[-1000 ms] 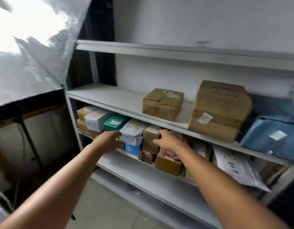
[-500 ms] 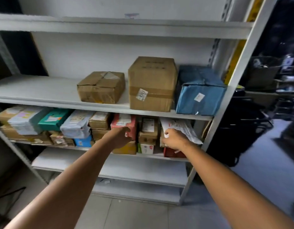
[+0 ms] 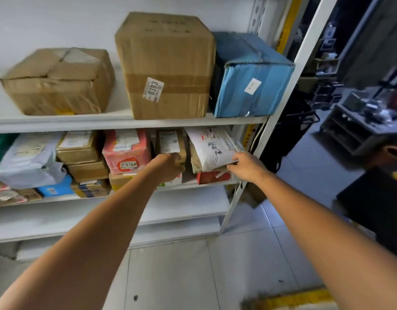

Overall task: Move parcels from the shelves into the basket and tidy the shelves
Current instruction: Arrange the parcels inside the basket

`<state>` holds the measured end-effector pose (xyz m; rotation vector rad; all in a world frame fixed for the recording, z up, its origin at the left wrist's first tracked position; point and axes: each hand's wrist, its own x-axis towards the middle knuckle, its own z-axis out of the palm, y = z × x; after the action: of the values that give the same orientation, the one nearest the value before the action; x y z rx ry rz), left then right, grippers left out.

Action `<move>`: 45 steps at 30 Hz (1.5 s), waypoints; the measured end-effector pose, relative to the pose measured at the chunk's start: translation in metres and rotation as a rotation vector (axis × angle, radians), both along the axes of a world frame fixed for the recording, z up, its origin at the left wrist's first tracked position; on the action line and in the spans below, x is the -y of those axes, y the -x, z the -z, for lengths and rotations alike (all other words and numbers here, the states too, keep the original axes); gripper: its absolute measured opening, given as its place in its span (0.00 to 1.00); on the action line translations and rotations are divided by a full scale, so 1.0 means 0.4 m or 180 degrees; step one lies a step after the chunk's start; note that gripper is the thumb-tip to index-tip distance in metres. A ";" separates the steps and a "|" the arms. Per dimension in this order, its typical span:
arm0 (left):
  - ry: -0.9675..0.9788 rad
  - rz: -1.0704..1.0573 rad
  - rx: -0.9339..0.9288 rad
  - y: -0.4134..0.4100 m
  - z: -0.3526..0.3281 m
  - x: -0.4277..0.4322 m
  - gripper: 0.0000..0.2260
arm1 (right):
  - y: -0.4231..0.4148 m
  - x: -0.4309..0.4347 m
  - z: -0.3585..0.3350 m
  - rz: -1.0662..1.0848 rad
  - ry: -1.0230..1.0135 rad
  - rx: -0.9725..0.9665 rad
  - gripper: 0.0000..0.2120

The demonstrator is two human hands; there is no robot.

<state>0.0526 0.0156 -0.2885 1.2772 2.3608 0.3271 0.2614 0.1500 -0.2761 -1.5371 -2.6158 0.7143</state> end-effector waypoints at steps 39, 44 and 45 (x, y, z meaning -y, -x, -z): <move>-0.1168 -0.0666 0.1515 -0.078 0.158 -0.206 0.36 | -0.031 -0.219 0.177 0.0359 0.0701 -0.1040 0.40; -0.1015 -0.0709 0.1723 -0.087 0.155 -0.145 0.39 | -0.049 -0.188 0.164 0.0412 0.0824 -0.1111 0.37; -0.0964 -0.0761 0.1778 -0.085 0.152 -0.142 0.40 | -0.045 -0.189 0.162 0.0434 0.0781 -0.1079 0.35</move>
<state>0.0867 0.0725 -0.3494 0.8645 2.0166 1.0068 0.2795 0.2255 -0.3409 -1.4732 -2.2226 1.1995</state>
